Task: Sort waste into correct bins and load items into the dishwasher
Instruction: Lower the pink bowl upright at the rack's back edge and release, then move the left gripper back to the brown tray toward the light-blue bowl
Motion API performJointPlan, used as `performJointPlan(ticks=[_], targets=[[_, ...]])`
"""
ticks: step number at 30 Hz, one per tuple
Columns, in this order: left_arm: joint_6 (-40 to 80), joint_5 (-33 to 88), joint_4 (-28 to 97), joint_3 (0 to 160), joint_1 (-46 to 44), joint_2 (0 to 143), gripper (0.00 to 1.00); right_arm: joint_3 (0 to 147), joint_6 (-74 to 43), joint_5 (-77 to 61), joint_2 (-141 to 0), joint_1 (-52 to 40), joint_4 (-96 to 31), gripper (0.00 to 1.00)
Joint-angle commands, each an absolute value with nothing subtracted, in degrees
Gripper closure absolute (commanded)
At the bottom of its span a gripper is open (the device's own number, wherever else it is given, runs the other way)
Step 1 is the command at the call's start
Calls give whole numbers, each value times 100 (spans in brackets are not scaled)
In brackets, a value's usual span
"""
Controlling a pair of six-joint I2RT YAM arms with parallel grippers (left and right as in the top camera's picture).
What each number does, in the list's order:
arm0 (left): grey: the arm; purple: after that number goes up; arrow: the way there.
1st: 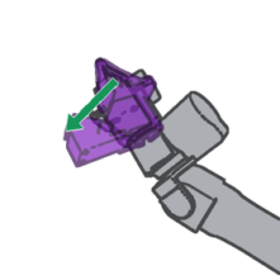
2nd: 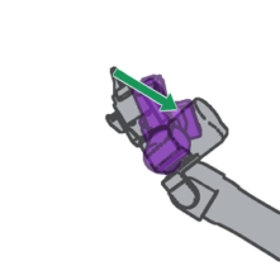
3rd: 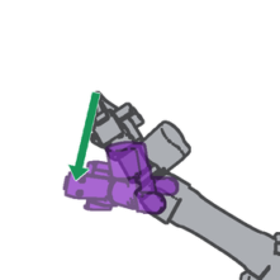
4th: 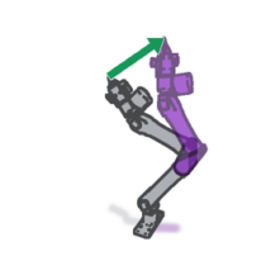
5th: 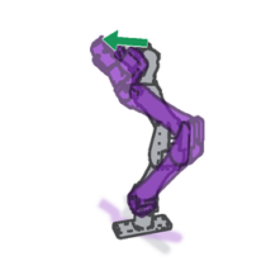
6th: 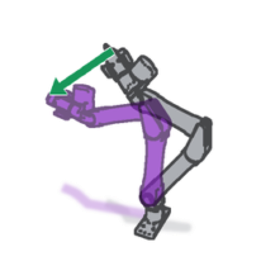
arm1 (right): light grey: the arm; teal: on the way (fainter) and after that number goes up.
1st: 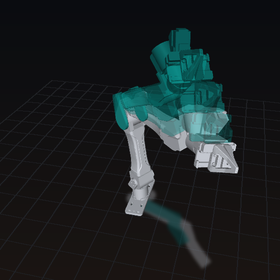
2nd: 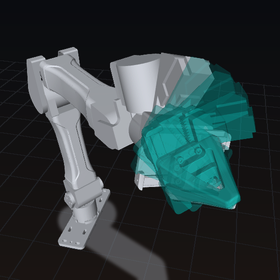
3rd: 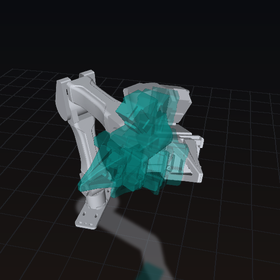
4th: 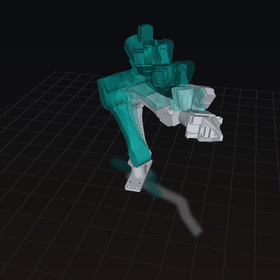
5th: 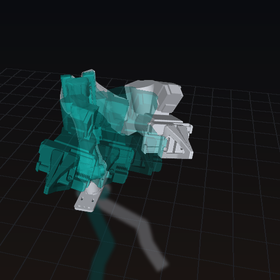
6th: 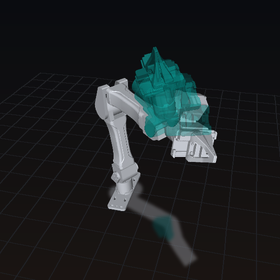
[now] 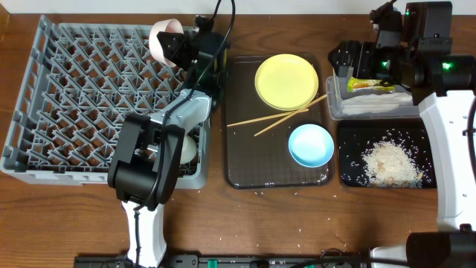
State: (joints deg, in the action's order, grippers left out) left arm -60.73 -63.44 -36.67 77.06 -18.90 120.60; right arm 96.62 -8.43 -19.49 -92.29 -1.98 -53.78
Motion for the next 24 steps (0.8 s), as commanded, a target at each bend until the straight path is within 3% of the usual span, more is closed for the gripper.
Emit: performJointPlan(ticks=[1, 12, 15, 18, 24], targets=[[-6257, -6106, -3610, 7544, -1835, 12099, 93, 9668, -762, -1949, -9177, -156, -5380, 1], [-6383, -6619, -3610, 7544, -2174, 12099, 92, 9668, -762, -1951, -9177, -156, -5380, 1], [-6379, -6807, -3610, 7544, -2228, 12099, 83, 9668, -762, -1951, -9177, -156, -5380, 1], [-6294, -7107, -3612, 7544, -2285, 12099, 65, 9668, -762, -1951, -9177, -156, -5380, 1], [-5653, -7356, -3612, 7544, -2318, 12099, 44, 9668, -762, -1951, -9177, -156, -5380, 1]])
